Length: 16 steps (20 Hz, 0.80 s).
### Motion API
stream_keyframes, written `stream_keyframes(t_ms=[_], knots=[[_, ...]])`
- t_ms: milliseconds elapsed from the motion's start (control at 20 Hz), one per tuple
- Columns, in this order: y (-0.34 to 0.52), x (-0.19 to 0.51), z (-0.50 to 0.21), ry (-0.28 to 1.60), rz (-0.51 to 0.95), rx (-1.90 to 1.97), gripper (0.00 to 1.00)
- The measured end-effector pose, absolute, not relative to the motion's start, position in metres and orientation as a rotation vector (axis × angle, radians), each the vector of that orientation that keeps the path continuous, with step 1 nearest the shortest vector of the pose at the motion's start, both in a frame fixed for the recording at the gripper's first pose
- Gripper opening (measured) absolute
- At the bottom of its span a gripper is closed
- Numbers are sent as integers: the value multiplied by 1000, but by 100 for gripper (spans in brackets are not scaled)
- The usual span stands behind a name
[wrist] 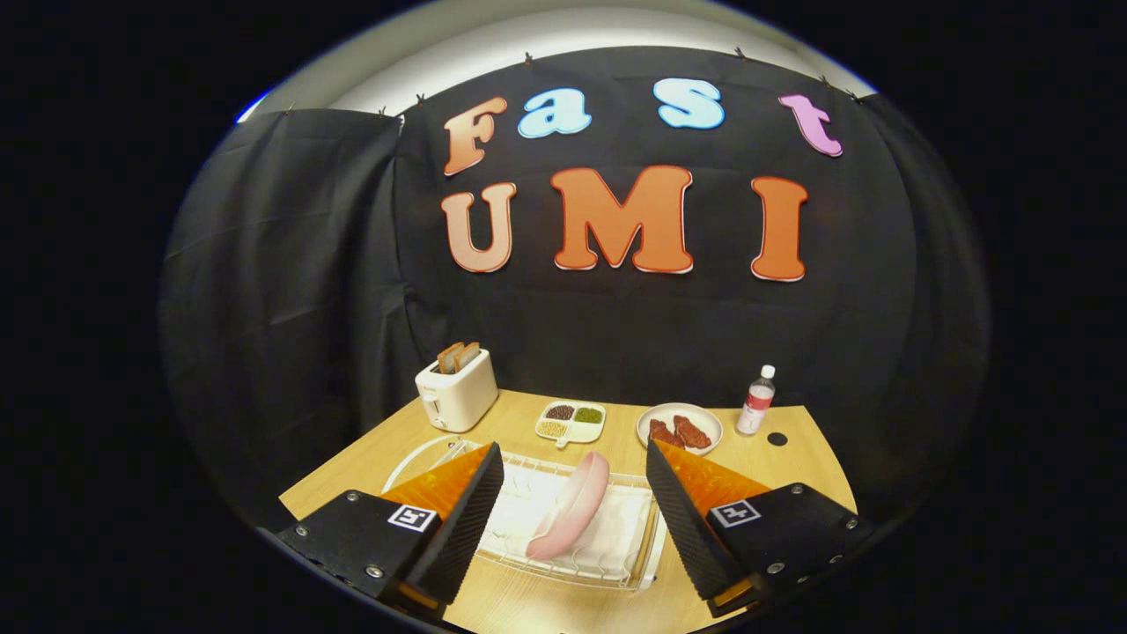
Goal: Take the plate from the dish rack, then take the spoon from the basket and place it into the plate.
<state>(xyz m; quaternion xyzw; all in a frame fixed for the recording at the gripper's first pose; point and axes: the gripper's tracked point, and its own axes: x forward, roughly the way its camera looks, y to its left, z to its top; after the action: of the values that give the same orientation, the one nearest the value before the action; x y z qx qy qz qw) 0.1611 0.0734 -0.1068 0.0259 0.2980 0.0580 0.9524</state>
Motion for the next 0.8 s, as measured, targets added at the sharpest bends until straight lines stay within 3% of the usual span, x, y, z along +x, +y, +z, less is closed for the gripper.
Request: stream_keyframes(t_ms=[800], knots=[[83,173,-219,1019,130,-1,95]])
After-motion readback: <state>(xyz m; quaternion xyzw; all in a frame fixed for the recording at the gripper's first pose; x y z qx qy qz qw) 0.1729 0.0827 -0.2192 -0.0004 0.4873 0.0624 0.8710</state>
